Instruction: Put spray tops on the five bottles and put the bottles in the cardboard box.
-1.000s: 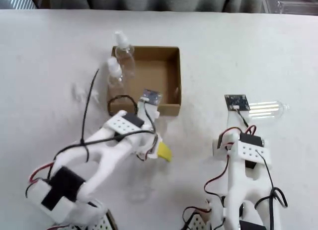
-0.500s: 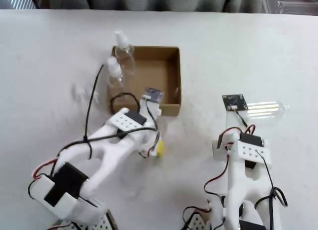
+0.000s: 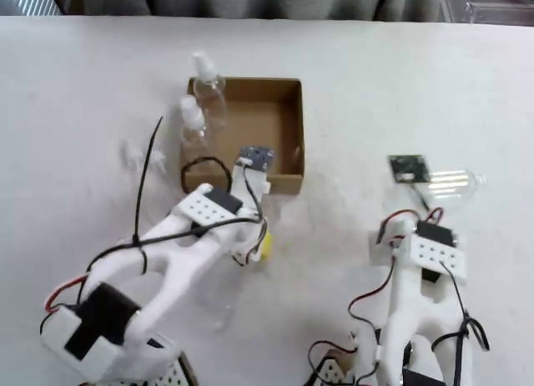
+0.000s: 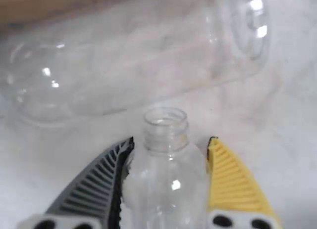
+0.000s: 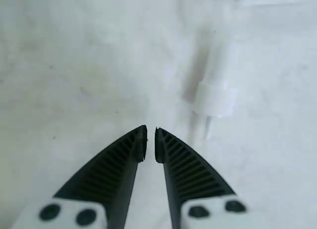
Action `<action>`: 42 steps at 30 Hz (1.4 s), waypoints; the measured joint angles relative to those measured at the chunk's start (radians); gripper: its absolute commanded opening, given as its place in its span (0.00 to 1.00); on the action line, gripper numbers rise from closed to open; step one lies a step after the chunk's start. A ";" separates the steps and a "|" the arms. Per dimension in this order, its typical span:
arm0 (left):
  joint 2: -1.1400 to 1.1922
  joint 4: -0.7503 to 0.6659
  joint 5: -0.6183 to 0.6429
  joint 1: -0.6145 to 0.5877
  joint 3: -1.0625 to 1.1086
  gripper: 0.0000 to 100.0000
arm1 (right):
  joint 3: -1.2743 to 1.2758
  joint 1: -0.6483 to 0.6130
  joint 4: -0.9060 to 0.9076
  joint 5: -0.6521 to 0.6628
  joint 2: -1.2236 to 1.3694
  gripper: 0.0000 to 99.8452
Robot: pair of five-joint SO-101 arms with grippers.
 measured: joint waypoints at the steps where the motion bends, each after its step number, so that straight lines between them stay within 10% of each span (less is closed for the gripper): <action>1: -0.026 0.000 0.000 -0.002 0.018 0.02 | -0.032 0.029 0.021 0.005 0.000 0.02; 11: -0.115 -0.064 0.000 -0.071 0.094 0.02 | -0.270 0.126 0.129 0.135 0.000 0.15; 42: -0.115 -0.089 -0.037 -0.071 0.097 0.02 | -0.654 0.127 0.242 -0.129 0.595 0.13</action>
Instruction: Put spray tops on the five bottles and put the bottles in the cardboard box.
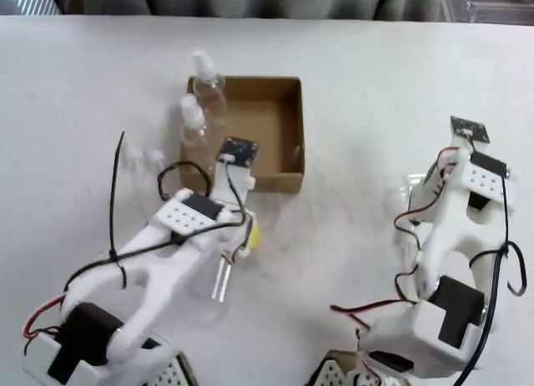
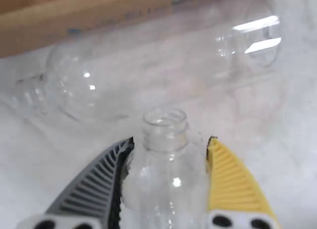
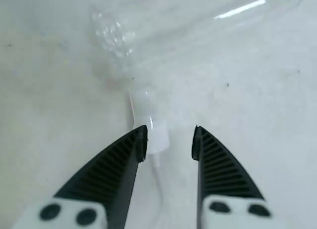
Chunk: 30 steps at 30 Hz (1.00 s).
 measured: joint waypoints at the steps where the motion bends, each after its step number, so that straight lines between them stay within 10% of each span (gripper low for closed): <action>1: 0.000 0.000 0.000 0.000 0.000 0.02 | 0.015 0.000 -0.014 0.000 0.000 0.13; 30: 0.000 0.000 -0.006 0.000 0.000 0.02 | 0.192 -0.063 -0.172 -0.055 0.000 0.13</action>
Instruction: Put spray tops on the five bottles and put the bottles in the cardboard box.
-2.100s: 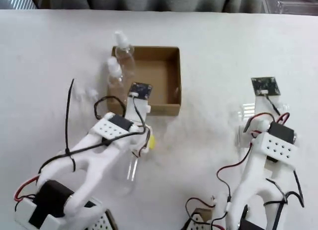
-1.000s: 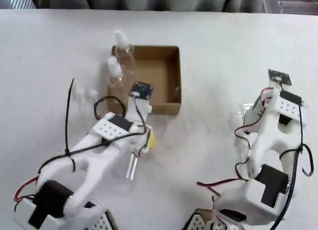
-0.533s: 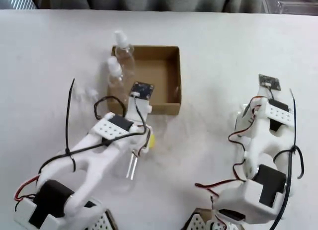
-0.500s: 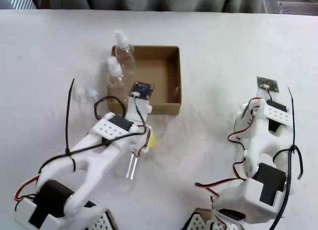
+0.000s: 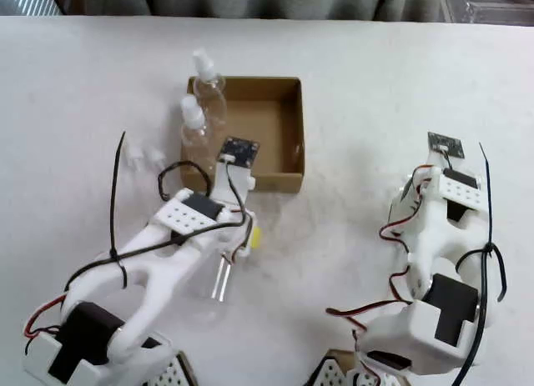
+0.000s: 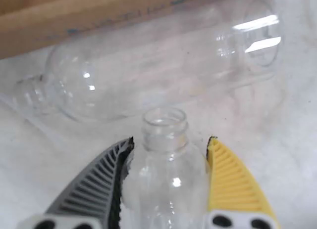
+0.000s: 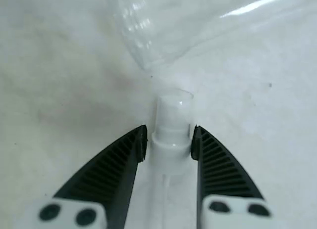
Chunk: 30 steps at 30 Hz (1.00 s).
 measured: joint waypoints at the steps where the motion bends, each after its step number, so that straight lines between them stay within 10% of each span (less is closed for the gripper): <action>1: 0.000 0.000 0.000 0.000 0.000 0.02 | 0.000 0.002 0.000 0.000 0.000 0.13; 20: -0.017 -0.005 0.000 -0.002 0.018 0.02 | 0.025 0.025 -0.037 -0.003 -0.003 0.02; 30: -0.333 -0.011 0.000 -0.008 0.181 0.02 | -0.133 -0.087 0.273 -0.003 -0.180 0.02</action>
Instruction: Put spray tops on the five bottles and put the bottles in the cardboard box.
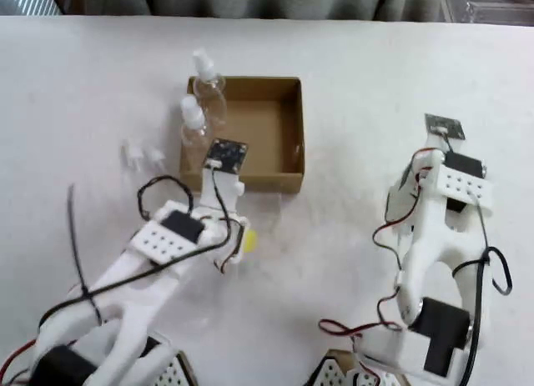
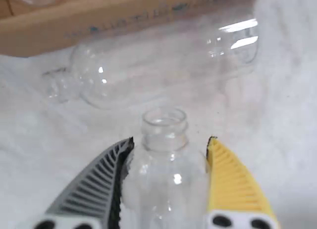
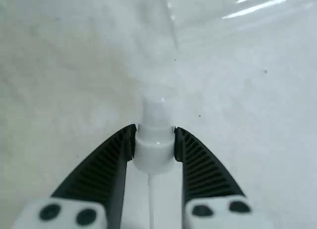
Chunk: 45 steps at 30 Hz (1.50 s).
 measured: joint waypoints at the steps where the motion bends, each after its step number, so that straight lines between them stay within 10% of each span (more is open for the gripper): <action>1: -0.049 0.000 0.000 0.000 0.020 0.02 | -0.011 -0.021 0.015 0.000 -0.025 0.02; 19: -0.775 -0.098 -0.014 -0.181 0.310 0.02 | -0.026 -0.462 -0.235 0.000 -0.499 0.02; 32: -1.258 -0.098 -0.365 -0.118 0.532 0.02 | -0.026 -0.698 -0.606 -0.103 -0.763 0.02; 45: -1.278 -0.098 -0.330 -0.089 0.523 0.02 | -0.026 -0.839 -0.692 -0.270 -0.786 0.02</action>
